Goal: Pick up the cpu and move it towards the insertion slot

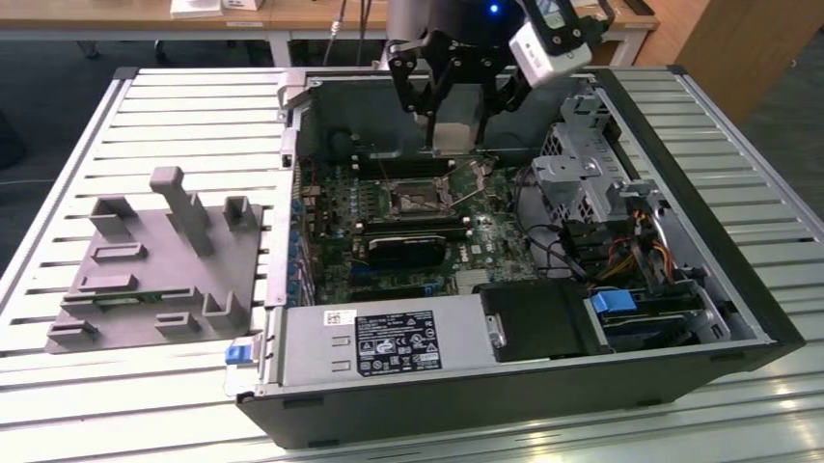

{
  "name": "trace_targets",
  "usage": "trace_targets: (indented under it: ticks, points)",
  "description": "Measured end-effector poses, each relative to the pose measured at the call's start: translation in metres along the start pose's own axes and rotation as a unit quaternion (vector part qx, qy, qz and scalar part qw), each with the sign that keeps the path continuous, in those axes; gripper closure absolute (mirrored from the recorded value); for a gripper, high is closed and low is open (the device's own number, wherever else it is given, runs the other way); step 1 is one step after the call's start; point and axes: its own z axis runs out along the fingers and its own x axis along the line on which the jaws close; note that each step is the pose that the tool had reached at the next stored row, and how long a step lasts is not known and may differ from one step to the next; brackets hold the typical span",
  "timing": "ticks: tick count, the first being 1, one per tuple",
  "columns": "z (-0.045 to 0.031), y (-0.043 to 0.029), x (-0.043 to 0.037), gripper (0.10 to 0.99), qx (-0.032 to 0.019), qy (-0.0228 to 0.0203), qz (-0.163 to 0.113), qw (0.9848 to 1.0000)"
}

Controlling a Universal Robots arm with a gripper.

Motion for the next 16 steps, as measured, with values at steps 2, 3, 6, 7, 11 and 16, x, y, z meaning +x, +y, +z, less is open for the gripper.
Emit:
trace_targets:
  ticks: [2, 3, 6, 7, 11, 16]
  points:
    - [0.0004, 0.001, -0.0004, 0.553, 0.0001, 0.0, 0.0, 1.0]
    - [0.0008, 0.0019, -0.0004, 0.553, 0.0001, 0.0, 0.0, 1.0]
    - [0.0019, 0.0057, -0.0004, 0.553, 0.0001, 0.0, 0.0, 1.0]
    - [0.0022, 0.0071, -0.0004, 0.553, 0.0001, 0.0, 0.0, 1.0]
    - [0.0035, 0.0141, -0.0003, 0.553, 0.0001, 0.0, 0.0, 1.0]
    - [0.005, 0.0234, -0.0003, 0.553, 0.0001, 0.0, 0.0, 1.0]
